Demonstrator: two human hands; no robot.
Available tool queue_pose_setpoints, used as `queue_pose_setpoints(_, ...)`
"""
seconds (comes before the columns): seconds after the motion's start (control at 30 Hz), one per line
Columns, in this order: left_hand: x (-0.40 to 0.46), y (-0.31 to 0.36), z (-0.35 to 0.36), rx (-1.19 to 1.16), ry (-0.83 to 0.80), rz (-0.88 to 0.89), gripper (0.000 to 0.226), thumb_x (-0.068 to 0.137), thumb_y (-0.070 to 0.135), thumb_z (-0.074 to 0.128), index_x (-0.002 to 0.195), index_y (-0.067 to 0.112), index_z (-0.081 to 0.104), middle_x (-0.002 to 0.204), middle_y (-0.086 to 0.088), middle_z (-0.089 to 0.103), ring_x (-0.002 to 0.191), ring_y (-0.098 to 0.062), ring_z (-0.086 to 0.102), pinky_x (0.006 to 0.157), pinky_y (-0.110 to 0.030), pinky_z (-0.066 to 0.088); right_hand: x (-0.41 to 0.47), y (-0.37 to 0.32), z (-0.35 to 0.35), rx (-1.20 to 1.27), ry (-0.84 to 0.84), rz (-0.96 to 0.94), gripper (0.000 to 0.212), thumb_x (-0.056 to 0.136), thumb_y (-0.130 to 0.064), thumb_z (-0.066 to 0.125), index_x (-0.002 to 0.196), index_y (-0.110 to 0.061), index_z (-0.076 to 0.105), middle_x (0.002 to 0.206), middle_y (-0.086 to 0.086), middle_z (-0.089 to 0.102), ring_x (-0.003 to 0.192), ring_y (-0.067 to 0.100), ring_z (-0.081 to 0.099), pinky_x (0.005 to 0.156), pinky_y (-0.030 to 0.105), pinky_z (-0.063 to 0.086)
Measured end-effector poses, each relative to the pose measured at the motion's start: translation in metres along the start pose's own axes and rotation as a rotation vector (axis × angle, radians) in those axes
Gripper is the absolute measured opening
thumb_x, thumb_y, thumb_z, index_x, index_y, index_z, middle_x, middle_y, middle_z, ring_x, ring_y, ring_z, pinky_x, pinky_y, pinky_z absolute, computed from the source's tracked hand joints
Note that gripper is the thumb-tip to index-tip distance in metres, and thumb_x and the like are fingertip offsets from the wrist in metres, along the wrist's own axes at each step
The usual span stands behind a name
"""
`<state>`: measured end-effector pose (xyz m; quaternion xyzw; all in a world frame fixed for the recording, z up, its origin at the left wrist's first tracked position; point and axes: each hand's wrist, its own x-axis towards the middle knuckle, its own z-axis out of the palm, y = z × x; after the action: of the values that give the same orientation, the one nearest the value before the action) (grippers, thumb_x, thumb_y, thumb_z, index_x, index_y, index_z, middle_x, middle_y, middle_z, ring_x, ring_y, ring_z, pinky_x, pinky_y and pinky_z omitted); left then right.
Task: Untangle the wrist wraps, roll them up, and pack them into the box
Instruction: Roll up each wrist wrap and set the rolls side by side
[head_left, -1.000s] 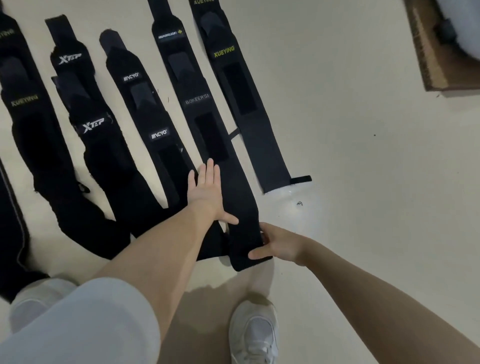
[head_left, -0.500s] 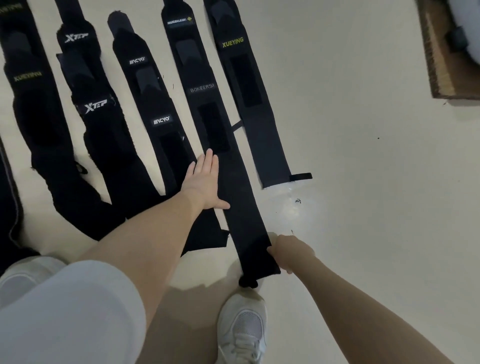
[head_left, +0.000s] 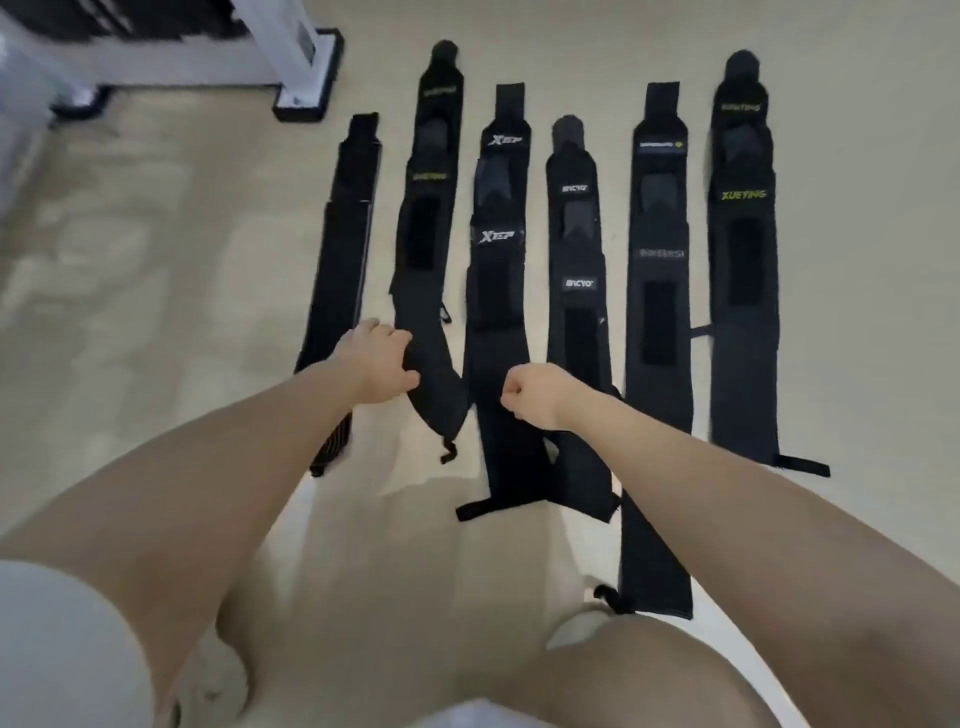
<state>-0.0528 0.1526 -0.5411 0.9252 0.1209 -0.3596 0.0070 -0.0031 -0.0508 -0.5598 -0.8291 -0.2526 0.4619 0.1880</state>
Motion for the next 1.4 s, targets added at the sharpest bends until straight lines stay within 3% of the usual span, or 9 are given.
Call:
queue_pose_setpoints(0.27,0.016,-0.128,0.042,-0.081,-0.074,-0.027,0.042,0.092,0.033,0.052,0.124,0.008,0.044,0.123,-0.015,0.049,0.107,-0.03,0.05,0.092,-0.043,0.046,0.052,-0.083,0.044,-0.128,-0.026,0.05,0.032,0.099,-0.02,0.039,0.117,0.0,0.056,0.116,0.013,0.06,0.1,0.025,0.055,0.08,0.029,0.041)
queue_pose_setpoints(0.43,0.028,-0.185,0.081,-0.018,-0.137,0.119,0.057,0.096,0.03,0.046,0.146,0.01,0.025,0.14,-0.014,0.039,0.124,-0.03,0.044,0.101,-0.04,0.04,0.097,-0.129,0.102,-0.052,-0.009,0.166,0.028,0.098,-0.012,0.035,0.115,0.002,0.054,0.118,0.014,0.059,0.095,0.025,0.052,0.077,0.03,0.038)
queue_pose_setpoints(0.53,0.026,-0.201,0.106,-0.085,-0.144,0.229,0.064,0.099,0.023,0.04,0.152,0.023,0.006,0.158,-0.011,0.007,0.141,-0.028,0.023,0.111,-0.037,0.03,0.119,-0.159,0.129,0.074,0.032,0.214,0.034,0.1,-0.013,0.035,0.13,0.0,0.042,0.133,0.017,0.049,0.119,0.032,0.048,0.093,0.033,0.038)
queue_pose_setpoints(0.67,0.038,-0.213,0.129,-0.042,0.005,0.299,0.066,0.097,0.014,0.038,0.152,0.03,0.003,0.159,-0.004,-0.015,0.145,-0.025,0.008,0.115,-0.037,0.02,0.155,-0.186,0.146,0.432,0.213,0.299,0.036,0.098,-0.005,0.034,0.134,-0.002,0.036,0.134,0.016,0.047,0.12,0.03,0.047,0.091,0.029,0.039)
queue_pose_setpoints(0.8,0.062,-0.217,0.135,-0.287,0.046,0.282,0.065,0.096,0.008,0.037,0.152,0.02,0.005,0.16,-0.003,0.006,0.145,-0.021,0.012,0.117,-0.033,0.016,0.181,-0.19,0.152,0.815,0.376,0.378,0.048,0.099,-0.006,0.037,0.145,-0.012,0.026,0.144,0.008,0.041,0.127,0.026,0.043,0.104,0.031,0.038)
queue_pose_setpoints(0.97,0.077,-0.218,0.132,-0.433,0.049,0.324,0.057,0.097,0.008,0.035,0.15,0.021,0.021,0.151,-0.002,0.026,0.133,-0.019,0.033,0.107,-0.029,0.033,0.192,-0.2,0.149,1.079,0.37,0.399,0.03,0.096,-0.01,0.05,0.126,-0.005,0.048,0.122,0.013,0.059,0.102,0.024,0.059,0.08,0.029,0.053)
queue_pose_setpoints(1.07,0.086,-0.218,0.125,-0.596,-0.005,0.295,0.046,0.097,0.008,0.036,0.142,0.018,0.043,0.136,-0.004,0.039,0.122,-0.019,0.041,0.098,-0.02,0.032,0.203,-0.203,0.148,1.107,0.413,0.474,0.039,0.093,-0.017,0.058,0.128,-0.005,0.047,0.118,0.015,0.06,0.103,0.027,0.061,0.085,0.036,0.055)
queue_pose_setpoints(1.23,0.093,-0.215,0.114,-0.685,0.122,0.257,0.027,0.095,0.013,0.043,0.105,0.012,0.068,0.116,-0.001,0.047,0.104,-0.018,0.05,0.088,-0.022,0.038,0.199,-0.19,0.151,0.756,0.189,0.664,0.028,0.084,-0.009,0.056,0.111,-0.001,0.056,0.108,0.018,0.061,0.098,0.031,0.06,0.09,0.042,0.052)
queue_pose_setpoints(1.4,0.115,-0.216,0.087,-0.437,0.196,0.347,0.059,0.094,0.024,0.051,0.147,0.015,0.027,0.155,-0.008,0.018,0.14,-0.025,0.023,0.112,-0.035,0.028,0.177,-0.191,0.139,0.513,-0.417,0.729,0.046,0.095,-0.029,0.054,0.128,0.002,0.047,0.117,0.018,0.063,0.09,0.023,0.062,0.082,0.03,0.051)
